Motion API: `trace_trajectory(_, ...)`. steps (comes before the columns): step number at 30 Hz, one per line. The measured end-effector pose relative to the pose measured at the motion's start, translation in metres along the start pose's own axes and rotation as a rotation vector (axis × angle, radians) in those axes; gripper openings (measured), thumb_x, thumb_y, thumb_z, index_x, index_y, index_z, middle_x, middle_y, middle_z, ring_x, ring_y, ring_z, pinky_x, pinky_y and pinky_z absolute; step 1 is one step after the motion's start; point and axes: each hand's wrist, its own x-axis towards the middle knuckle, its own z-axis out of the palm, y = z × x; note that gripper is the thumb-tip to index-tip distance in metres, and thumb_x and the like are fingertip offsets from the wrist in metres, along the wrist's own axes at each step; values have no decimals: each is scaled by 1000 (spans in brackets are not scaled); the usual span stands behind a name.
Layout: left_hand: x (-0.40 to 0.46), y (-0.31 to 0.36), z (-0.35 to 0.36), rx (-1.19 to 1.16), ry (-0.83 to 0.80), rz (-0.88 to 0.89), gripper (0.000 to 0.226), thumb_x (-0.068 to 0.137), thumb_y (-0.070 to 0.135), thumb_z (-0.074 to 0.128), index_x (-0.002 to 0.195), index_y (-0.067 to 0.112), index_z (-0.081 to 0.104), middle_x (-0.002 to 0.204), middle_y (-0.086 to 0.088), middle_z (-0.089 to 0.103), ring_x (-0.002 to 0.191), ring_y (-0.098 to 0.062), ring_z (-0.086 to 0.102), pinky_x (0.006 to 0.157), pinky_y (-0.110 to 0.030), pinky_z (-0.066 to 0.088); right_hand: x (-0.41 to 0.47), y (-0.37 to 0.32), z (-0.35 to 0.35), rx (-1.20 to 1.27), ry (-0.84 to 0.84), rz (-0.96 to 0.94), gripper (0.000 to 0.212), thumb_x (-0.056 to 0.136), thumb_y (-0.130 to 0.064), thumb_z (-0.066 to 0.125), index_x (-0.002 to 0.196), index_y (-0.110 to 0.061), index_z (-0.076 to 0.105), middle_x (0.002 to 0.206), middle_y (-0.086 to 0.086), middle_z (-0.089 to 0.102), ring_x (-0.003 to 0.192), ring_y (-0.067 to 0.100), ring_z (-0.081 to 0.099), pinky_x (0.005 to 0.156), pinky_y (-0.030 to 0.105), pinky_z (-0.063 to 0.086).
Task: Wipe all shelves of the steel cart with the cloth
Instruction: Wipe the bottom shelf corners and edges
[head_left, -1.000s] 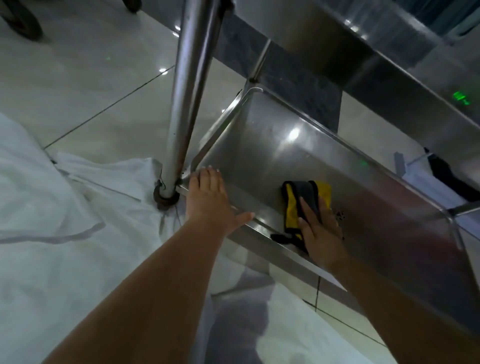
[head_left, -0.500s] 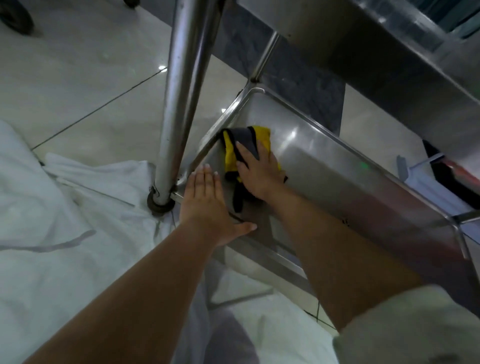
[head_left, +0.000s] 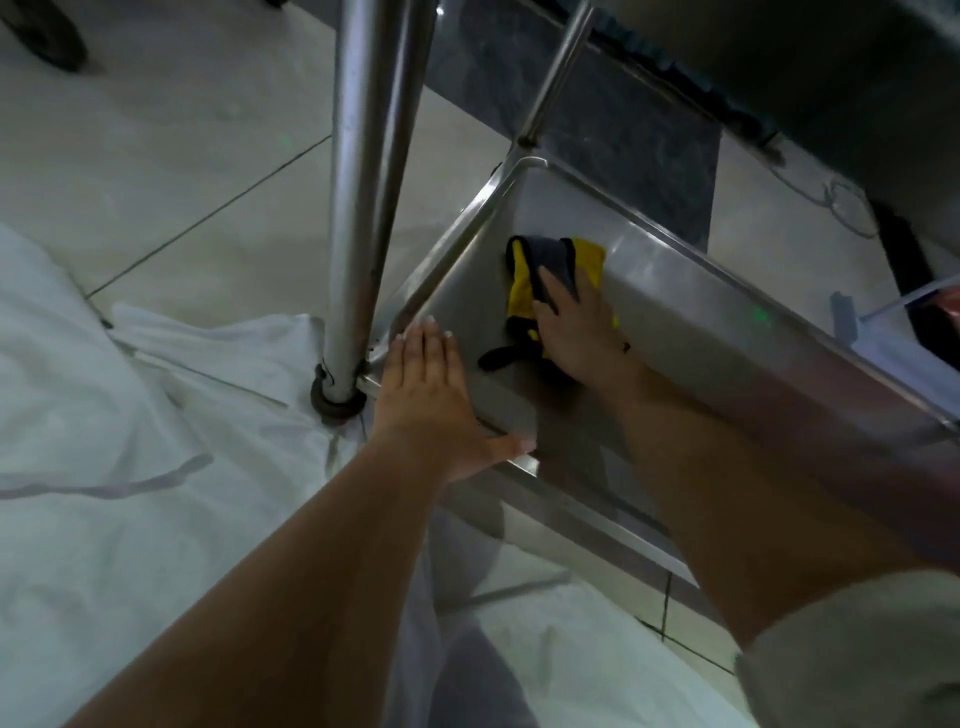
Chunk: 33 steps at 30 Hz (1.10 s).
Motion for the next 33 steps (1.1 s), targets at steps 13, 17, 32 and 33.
trace_trajectory(13,-11,18,-18,29,-90,17,109,81,79,35,151,6,-6,159,-18,-10,146,-34,-10,117,-48,0,-170,58,21,-269,136,64,53,98,-53,26,148,-50,6,162,2,0,144,34,15,112,57,21)
trace_trajectory(17,-19,29,-8,46,-10,132,76,97,56,25,152,10,1,161,-12,-5,148,-28,-6,119,-48,6,-157,58,15,-186,54,-41,51,99,-55,23,145,-55,2,162,-3,-6,146,35,3,112,62,13)
trace_trajectory(32,-18,21,-4,129,-13,-199,146,35,99,-17,146,4,-20,156,-23,-19,144,-36,-20,114,-58,-10,-141,91,-13,-124,-102,-77,48,101,-48,25,142,-61,4,159,-12,-17,147,27,-11,115,58,3)
trace_trajectory(33,-19,21,-4,114,-18,-221,147,34,100,-16,145,3,-21,155,-24,-21,143,-38,-21,115,-58,-9,-130,80,-14,-136,-109,-78,49,101,-45,26,143,-60,6,160,-11,-16,147,28,-10,115,58,4)
